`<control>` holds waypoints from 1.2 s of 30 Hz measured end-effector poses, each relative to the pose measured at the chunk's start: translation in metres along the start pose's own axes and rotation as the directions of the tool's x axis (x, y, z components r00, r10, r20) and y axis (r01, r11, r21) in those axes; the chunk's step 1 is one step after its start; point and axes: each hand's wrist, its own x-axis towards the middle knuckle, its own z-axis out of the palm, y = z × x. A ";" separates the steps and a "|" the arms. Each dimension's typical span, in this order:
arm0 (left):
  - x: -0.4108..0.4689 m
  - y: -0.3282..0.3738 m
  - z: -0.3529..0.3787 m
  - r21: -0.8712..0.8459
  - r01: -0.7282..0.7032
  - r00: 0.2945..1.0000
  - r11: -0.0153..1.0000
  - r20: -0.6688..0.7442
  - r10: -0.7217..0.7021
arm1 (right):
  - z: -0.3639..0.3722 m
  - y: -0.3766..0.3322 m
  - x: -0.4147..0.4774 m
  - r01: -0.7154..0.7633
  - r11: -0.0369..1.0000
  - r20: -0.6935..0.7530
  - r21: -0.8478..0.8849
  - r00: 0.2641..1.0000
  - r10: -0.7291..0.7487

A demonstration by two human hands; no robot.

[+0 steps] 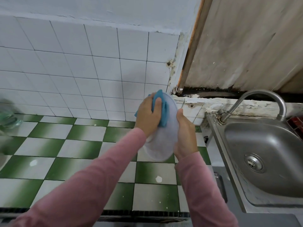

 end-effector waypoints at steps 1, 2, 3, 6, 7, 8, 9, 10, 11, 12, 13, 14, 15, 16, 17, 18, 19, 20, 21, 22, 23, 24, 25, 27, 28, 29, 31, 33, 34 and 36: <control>0.005 -0.002 -0.005 -0.044 0.094 0.996 0.995 -0.002 -0.094 | 0.002 0.003 -0.001 0.002 1.000 -0.017 0.023 1.000 -0.001; 0.009 -0.005 -0.009 -0.074 0.175 0.985 0.982 0.002 -0.175 | 0.003 0.004 -0.003 0.003 0.998 -0.033 0.066 0.999 0.000; 0.011 -0.009 -0.013 -0.100 0.239 0.971 0.966 0.001 -0.240 | 0.005 0.007 -0.005 -0.005 0.992 -0.040 0.123 0.999 0.010; 0.009 -0.025 -0.020 -0.195 0.359 0.928 0.913 -0.029 -0.371 | 0.009 0.016 -0.009 -0.004 0.951 -0.061 0.310 0.998 0.024; 0.003 -0.028 -0.018 -0.221 0.365 0.923 0.904 -0.039 -0.382 | 0.010 0.017 -0.009 -0.004 0.933 -0.061 0.359 0.998 0.028; -0.004 -0.032 -0.015 -0.244 0.347 0.928 0.906 -0.053 -0.370 | 0.011 0.017 -0.008 0.004 0.919 -0.073 0.394 0.997 0.027; -0.013 -0.034 -0.010 -0.257 0.309 0.939 0.916 -0.068 -0.336 | 0.013 0.016 -0.005 0.012 0.906 -0.088 0.424 0.996 0.029; -0.022 -0.037 -0.006 -0.245 0.259 0.955 0.934 -0.081 -0.286 | 0.015 0.015 -0.004 0.012 0.894 -0.097 0.448 0.995 0.035; -0.031 -0.040 -0.004 -0.211 0.192 0.973 0.958 -0.086 -0.214 | 0.016 0.015 -0.001 0.005 0.885 -0.097 0.466 0.994 0.046; -0.039 -0.044 -0.004 -0.154 0.105 0.990 0.982 -0.077 -0.118 | 0.018 0.014 0.000 -0.005 0.880 -0.091 0.475 0.994 0.055; -0.045 -0.049 -0.005 -0.085 0.000 0.999 0.996 -0.052 -0.005 | 0.019 0.014 0.002 -0.019 0.875 -0.083 0.483 0.994 0.068; -0.048 -0.054 -0.008 -0.007 -0.117 0.993 0.993 -0.010 0.117 | 0.020 0.012 0.003 -0.037 0.870 -0.080 0.491 0.993 0.088; -0.049 -0.058 -0.012 0.079 -0.238 0.971 0.968 0.049 0.235 | 0.022 0.009 0.004 -0.055 0.867 -0.075 0.495 0.992 0.105; -0.050 -0.061 -0.015 0.158 -0.354 0.934 0.922 0.112 0.340 | 0.022 0.007 0.006 -0.069 0.870 -0.074 0.489 0.990 0.120; -0.049 -0.064 -0.018 0.215 -0.454 0.890 0.865 0.166 0.425 | 0.023 0.005 0.007 -0.083 0.874 -0.070 0.479 0.989 0.132; -0.048 -0.065 -0.021 0.249 -0.530 0.847 0.810 0.205 0.491 | 0.024 0.003 0.009 -0.099 0.879 -0.068 0.466 0.987 0.147; -0.046 -0.064 -0.023 0.265 -0.584 0.811 0.767 0.231 0.537 | 0.024 0.002 0.012 -0.123 0.882 -0.071 0.455 0.982 0.173; -0.042 -0.063 -0.026 0.272 -0.631 0.775 0.727 0.255 0.578 | 0.025 0.000 0.015 -0.145 0.884 -0.077 0.444 0.977 0.199; -0.038 -0.062 -0.028 0.277 -0.680 0.733 0.678 0.281 0.620 | 0.025 -0.004 0.017 -0.163 0.886 -0.085 0.434 0.972 0.220; -0.035 -0.061 -0.029 0.282 -0.724 0.690 0.630 0.305 0.656 | 0.025 -0.007 0.019 -0.184 0.885 -0.092 0.427 0.965 0.245; -0.031 -0.061 -0.030 0.290 -0.757 0.654 0.586 0.325 0.683 | 0.024 -0.010 0.021 -0.207 0.882 -0.098 0.423 0.958 0.271; -0.028 -0.060 -0.030 0.303 -0.777 0.629 0.552 0.336 0.701 | 0.023 -0.014 0.023 -0.228 0.881 -0.098 0.416 0.951 0.293; -0.026 -0.059 -0.029 0.314 -0.784 0.620 0.536 0.339 0.708 | 0.023 -0.019 0.024 -0.246 0.882 -0.102 0.403 0.945 0.310; -0.024 -0.057 -0.026 0.305 -0.763 0.646 0.570 0.309 0.698 | 0.022 -0.026 0.029 -0.259 0.884 -0.108 0.388 0.940 0.323; -0.024 -0.055 -0.024 0.280 -0.736 0.677 0.617 0.276 0.683 | 0.021 -0.029 0.032 -0.252 0.894 -0.123 0.371 0.941 0.317; -0.025 -0.053 -0.021 0.251 -0.698 0.716 0.671 0.241 0.655 | 0.020 -0.032 0.034 -0.243 0.906 -0.130 0.346 0.944 0.303; -0.027 -0.049 -0.014 0.208 -0.587 0.810 0.783 0.161 0.564 | 0.014 -0.035 0.040 -0.210 0.948 -0.130 0.240 0.961 0.245; -0.028 -0.041 -0.007 0.116 -0.405 0.914 0.907 0.046 0.403 | 0.004 -0.037 0.040 -0.171 0.985 -0.102 0.029 0.980 0.173; -0.027 -0.035 -0.005 0.028 -0.279 0.960 0.960 -0.012 0.280 | -0.002 -0.037 0.039 -0.133 0.986 -0.104 -0.102 0.987 0.123; -0.026 -0.023 -0.003 -0.229 -0.024 0.997 0.973 -0.073 0.008 | -0.019 -0.032 0.038 -0.043 0.936 -0.155 -0.349 0.988 -0.013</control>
